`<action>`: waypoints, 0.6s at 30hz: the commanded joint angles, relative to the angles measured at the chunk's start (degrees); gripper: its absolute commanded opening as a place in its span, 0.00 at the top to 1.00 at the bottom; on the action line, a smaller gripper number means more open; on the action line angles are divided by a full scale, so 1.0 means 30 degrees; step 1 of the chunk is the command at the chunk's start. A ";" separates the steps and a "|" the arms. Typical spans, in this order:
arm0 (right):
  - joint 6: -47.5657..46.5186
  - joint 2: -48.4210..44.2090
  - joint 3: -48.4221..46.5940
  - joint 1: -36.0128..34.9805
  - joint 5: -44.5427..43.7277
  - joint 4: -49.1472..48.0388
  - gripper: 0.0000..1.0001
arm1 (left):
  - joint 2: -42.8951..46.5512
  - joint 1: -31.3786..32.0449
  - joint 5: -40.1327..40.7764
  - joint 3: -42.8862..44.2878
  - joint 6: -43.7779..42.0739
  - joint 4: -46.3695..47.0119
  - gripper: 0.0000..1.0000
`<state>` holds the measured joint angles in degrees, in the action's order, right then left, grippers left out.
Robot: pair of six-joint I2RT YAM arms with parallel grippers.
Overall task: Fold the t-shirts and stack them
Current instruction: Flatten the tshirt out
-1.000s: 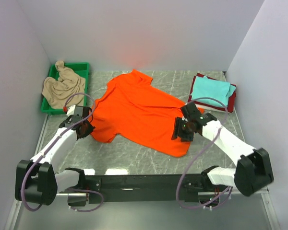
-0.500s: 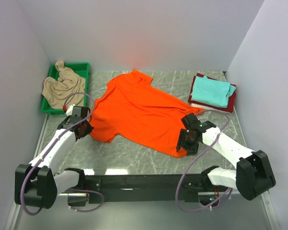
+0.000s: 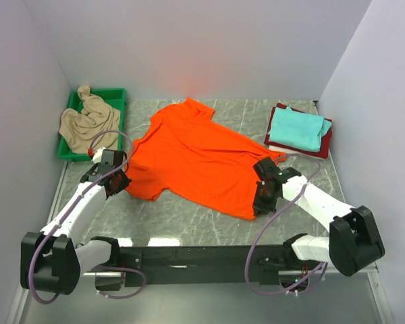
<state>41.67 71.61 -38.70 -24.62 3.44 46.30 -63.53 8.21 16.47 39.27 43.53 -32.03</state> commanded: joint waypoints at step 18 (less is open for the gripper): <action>-0.0208 -0.3071 -0.1459 -0.0142 0.0083 0.3493 0.59 | 0.0521 -0.0099 0.0341 0.0388 -0.0359 0.0013 1.00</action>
<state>40.64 62.59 -45.52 -24.86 2.87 58.04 -63.20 8.21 16.88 39.27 43.53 -32.12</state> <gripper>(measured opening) 0.411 0.013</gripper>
